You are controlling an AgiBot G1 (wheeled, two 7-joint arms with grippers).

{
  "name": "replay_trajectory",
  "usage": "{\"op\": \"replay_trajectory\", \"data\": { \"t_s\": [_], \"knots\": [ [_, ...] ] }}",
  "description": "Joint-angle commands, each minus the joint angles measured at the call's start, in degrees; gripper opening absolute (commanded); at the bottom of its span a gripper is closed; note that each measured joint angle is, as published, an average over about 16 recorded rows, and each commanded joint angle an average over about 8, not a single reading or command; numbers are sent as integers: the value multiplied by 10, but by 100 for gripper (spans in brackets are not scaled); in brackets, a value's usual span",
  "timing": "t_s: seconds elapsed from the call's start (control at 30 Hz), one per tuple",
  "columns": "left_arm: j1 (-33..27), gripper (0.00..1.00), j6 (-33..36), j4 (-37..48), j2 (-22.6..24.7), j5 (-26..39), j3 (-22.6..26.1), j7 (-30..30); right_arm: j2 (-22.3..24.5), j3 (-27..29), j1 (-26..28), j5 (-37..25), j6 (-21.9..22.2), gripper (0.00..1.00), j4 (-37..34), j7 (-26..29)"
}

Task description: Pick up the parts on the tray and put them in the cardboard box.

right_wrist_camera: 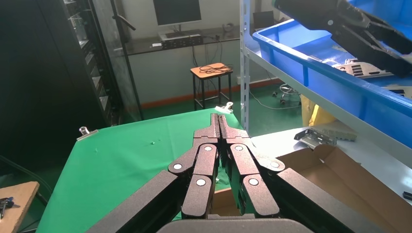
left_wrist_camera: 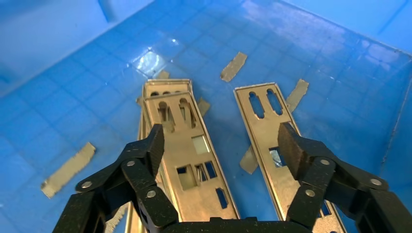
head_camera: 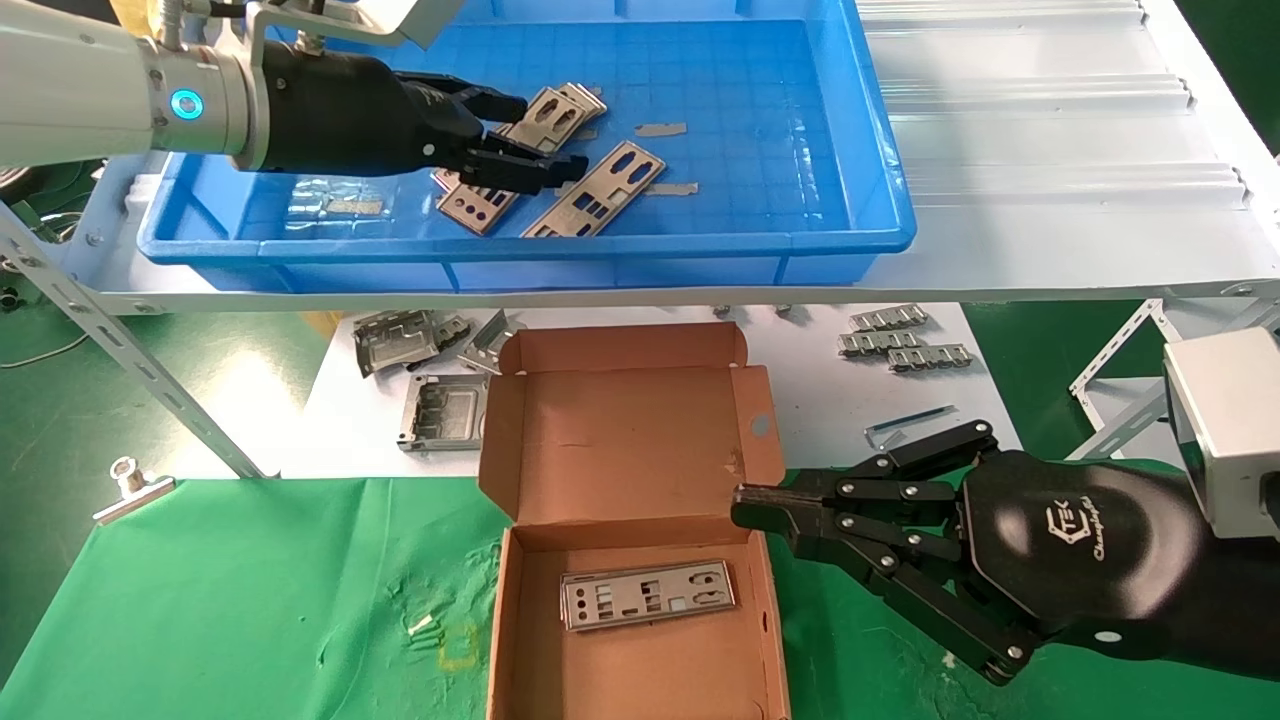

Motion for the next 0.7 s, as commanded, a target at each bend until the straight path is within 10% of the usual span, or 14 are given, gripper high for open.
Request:
{"op": "replay_trajectory", "data": {
  "t_s": [0.03, 0.2, 0.47, 0.7],
  "knots": [
    [-2, 100, 2, -2, -1, -1, 0, 4, 0, 0, 0, 0, 0, 0, 0, 0],
    [-1, 93, -3, 1, -1, 2, 1, 9, 0, 0, 0, 0, 0, 0, 0, 0],
    [2, 0, -7, 6, 2, 6, 4, 6, 0, 0, 0, 0, 0, 0, 0, 0],
    [5, 0, -7, 8, 5, 7, 5, 4, 0, 0, 0, 0, 0, 0, 0, 0]
  ]
}}
